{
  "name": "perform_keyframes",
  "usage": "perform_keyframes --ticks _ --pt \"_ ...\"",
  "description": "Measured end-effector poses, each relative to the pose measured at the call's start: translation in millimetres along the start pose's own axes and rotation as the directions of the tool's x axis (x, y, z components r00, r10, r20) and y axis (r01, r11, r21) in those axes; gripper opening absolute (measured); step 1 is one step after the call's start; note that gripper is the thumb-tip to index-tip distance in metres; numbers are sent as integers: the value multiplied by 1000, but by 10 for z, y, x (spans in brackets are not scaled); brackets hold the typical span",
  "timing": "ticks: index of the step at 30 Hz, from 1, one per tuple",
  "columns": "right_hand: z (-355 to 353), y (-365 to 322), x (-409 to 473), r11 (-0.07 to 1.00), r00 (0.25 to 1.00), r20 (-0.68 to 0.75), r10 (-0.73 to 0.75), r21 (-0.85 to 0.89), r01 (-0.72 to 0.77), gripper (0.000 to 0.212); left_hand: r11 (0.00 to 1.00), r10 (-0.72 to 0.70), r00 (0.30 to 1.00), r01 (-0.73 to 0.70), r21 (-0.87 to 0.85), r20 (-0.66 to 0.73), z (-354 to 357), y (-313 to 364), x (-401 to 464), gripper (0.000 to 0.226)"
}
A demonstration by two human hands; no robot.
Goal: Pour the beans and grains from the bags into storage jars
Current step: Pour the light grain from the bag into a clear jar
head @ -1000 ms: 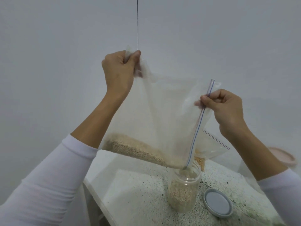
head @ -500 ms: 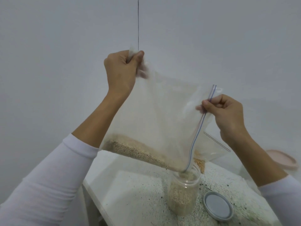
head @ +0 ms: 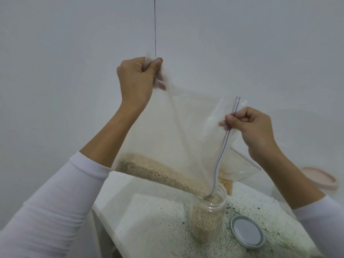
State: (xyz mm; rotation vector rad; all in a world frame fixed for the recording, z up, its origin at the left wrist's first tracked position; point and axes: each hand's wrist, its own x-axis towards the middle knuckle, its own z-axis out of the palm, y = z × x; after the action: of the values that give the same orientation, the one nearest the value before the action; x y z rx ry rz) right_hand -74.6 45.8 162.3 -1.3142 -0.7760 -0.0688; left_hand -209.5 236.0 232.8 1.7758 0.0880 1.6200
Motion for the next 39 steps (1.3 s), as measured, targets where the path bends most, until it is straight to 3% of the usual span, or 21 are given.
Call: perform_keyframes --ticks 5,9,12,22,25,29,33,36,39 --pt "-60 20 3 1000 998 -67 -16 8 16 20 999 1 1000 -2 -44 -24 -21 -55 28 38" --pt "-43 47 -10 1000 999 -23 22 9 -22 22 1000 -1 1000 1 21 2 -8 -94 29 41" --pt "-74 43 22 1000 996 -87 1 30 2 22 999 -15 1000 15 -49 1 -13 -61 24 38" --pt "-51 61 11 1000 999 -27 28 14 -28 19 1000 10 999 -10 -13 47 16 -13 -8 38" --pt "-68 50 29 1000 996 -86 5 25 -3 20 998 40 999 -40 -50 -6 2 -50 -22 39" --pt "-39 66 6 1000 1000 -16 27 -15 -27 16 999 27 1000 -26 -36 12 28 -35 -41 44" --pt "-82 26 33 1000 995 -102 -18 13 19 17 993 50 999 -51 -104 -8 -5 -47 8 37" --pt "-44 58 -4 1000 999 -42 5 -9 -6 19 998 32 999 -30 -61 23 25 -5 -18 42" --pt "-64 39 13 1000 997 -81 -11 -11 11 19 997 44 999 -43 -69 16 20 1 -21 43"
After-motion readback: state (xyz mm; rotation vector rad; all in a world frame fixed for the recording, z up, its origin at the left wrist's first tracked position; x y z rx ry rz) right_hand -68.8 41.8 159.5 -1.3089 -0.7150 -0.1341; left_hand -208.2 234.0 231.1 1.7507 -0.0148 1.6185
